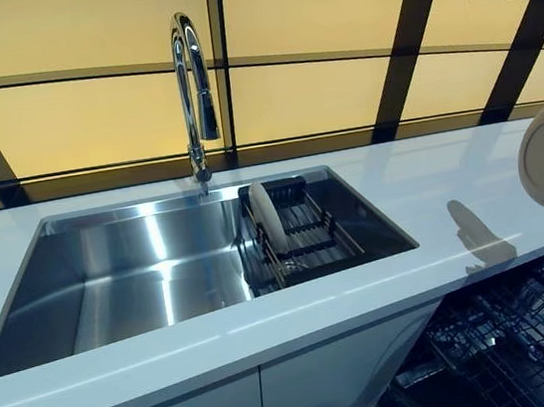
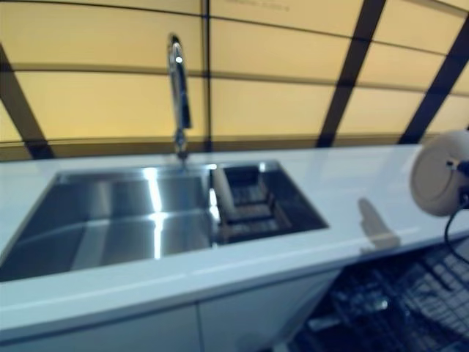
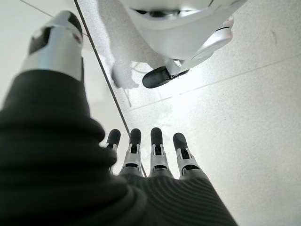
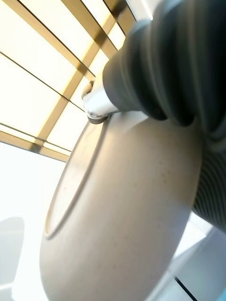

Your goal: Take plates into dishwasher

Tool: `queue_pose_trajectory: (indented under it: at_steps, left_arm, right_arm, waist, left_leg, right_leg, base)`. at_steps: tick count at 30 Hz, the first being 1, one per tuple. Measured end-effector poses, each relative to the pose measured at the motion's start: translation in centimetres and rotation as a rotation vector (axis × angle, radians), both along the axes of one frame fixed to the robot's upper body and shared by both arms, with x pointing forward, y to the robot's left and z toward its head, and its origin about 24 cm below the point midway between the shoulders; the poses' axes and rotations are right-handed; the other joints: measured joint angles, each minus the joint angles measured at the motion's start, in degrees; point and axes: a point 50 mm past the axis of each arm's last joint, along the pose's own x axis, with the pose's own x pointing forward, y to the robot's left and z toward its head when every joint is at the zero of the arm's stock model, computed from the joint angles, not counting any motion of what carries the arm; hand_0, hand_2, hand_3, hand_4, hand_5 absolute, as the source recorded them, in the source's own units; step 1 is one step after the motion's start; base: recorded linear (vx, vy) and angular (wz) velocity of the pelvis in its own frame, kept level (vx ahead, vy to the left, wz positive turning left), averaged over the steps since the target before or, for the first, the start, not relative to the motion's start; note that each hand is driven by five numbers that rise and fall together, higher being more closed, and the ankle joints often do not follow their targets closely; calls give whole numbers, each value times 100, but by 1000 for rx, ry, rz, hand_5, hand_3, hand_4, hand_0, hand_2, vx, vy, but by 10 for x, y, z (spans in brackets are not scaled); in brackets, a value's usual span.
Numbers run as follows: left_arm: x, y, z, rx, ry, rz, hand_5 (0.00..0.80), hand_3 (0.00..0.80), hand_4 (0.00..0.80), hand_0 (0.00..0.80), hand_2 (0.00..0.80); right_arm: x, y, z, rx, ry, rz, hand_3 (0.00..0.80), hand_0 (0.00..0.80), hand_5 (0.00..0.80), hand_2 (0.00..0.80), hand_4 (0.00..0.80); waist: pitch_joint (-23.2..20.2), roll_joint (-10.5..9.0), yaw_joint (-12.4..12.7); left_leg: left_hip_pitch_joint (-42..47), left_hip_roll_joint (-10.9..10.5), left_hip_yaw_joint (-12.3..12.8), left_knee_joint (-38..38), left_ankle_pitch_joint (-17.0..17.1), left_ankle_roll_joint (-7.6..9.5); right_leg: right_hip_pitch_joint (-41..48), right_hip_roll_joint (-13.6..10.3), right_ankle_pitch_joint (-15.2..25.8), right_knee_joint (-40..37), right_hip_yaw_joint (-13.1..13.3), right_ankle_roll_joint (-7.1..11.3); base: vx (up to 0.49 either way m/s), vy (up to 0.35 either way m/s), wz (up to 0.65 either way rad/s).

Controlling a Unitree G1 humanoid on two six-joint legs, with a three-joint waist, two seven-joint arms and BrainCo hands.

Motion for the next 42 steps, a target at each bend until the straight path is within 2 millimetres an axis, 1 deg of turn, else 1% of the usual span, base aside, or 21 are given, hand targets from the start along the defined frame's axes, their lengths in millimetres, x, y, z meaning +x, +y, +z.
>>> queue_pose_trajectory:
  at_steps: [2,5,7,10,14,18,20,24,27,29,32,34,38,40,42]
  left_arm:
    - [0,0,0,0,1,0,0,0,0,0,0]
    - [0,0,0,1,4,-2,0,0,0,0,0]
    - [0,0,0,1,2,-2,0,0,0,0,0]
    - [2,0,0,2,0,-5,0,0,0,0,0]
    - [3,0,1,6,0,-19,0,0,0,0,0]
    - [5,0,1,6,-4,-23,0,0,0,0,0]
    - [8,0,1,7,-11,-28,0,0,0,0,0]
    - [10,-1,1,2,-15,-34,0,0,0,0,0]
    - [16,-2,2,-3,-33,-40,0,0,0,0,0]
    - [20,-2,3,-2,-42,-48,0,0,0,0,0]
    - [24,-2,4,0,-51,-53,0,0,0,0,0]
    - [25,-2,4,0,-54,-54,0,0,0,0,0]
    - [26,-2,4,0,-57,-53,0,0,0,0,0]
    - [27,-1,5,1,-58,-53,0,0,0,0,0]
    - [27,-2,5,1,-60,-54,0,0,0,0,0]
  right_arm:
    - [-5,-5,-4,-2,15,-13,800,800,800,800,800]
    - [-14,-12,-8,11,11,-37,800,800,800,800,800]
    - [-21,-18,-16,9,36,-59,800,800,800,800,800]
    - [-29,-23,-25,-5,79,-79,800,800,800,800,800]
    - [-37,-28,-28,-23,99,-100,800,800,800,800,800]
    - [-43,-33,-34,-83,159,-119,800,800,800,800,800]
    - [-44,-33,-36,-129,201,-102,800,800,800,800,800]
    - [-42,-27,-37,-243,277,-39,800,800,800,800,800]
    - [-39,-22,-36,-312,307,11,800,800,800,800,800]
    - [-36,-16,-36,-363,332,65,800,800,800,800,800]
    - [-32,-6,-39,-393,362,142,800,800,800,800,800]
    - [-30,3,-45,-402,400,223,800,800,800,800,800]
    - [-27,10,-55,-400,429,279,800,800,800,800,800]
    - [-24,16,-69,-404,466,311,800,800,800,800,800]
    - [-24,19,-78,-395,484,324,800,800,800,800,800]
  waist:
    - [-1,12,-88]
    - [6,36,-108]
    - [5,58,-128]
    - [24,103,-226]
    - [82,194,-277]
    - [149,272,-316]
    - [227,309,-393]
    - [336,374,-422]
    - [400,416,-430]
    - [412,426,-429]
    - [439,417,-441]
    - [456,411,-435]
    - [489,392,-430]
    - [511,366,-429]
    - [527,353,-431]
  left_leg:
    - [2,5,25,-2,-8,-5]
    - [1,13,128,0,-28,-8]
    - [4,11,150,-1,-42,-8]
    - [3,9,181,-1,-51,-8]
    - [26,12,253,-2,-68,-10]
    - [37,10,275,-2,-80,-11]
    - [35,10,275,-2,-80,-11]
    - [27,9,279,-1,-83,-11]
    - [3,9,281,0,-85,-11]
    - [3,8,281,3,-97,-14]
    - [3,6,282,4,-104,-15]
    - [3,6,282,4,-111,-14]
    - [2,7,281,7,-114,-14]
    - [3,7,281,7,-113,-14]
    - [1,7,281,7,-113,-14]
  right_leg:
    - [-10,6,0,0,18,0]
    - [-92,24,21,0,129,-2]
    - [-105,25,23,0,148,-1]
    - [-123,25,28,1,176,5]
    - [-145,34,32,0,242,8]
    - [-165,36,34,0,292,9]
    - [-166,35,34,-2,294,10]
    - [-180,36,33,-2,299,11]
    - [-215,38,34,0,310,11]
    - [-219,40,35,0,313,12]
    - [-223,40,35,0,318,12]
    - [-223,40,34,0,319,13]
    - [-225,40,33,0,320,14]
    - [-226,40,34,-1,321,14]
    - [-232,39,34,-1,323,14]
  base:
    - [-25,-27,-6]
    - [-29,-23,-16]
    - [-16,-25,-10]
    - [-15,-39,-5]
    - [-17,-51,-8]
    - [-16,-22,-6]
    - [-32,-22,0]
    - [-18,-14,-1]
    - [-37,-24,-2]
    - [-37,-23,-1]
    - [-11,-5,0]
    - [0,0,0]
    - [-11,-17,0]
    - [-32,-38,0]
    - [0,0,0]
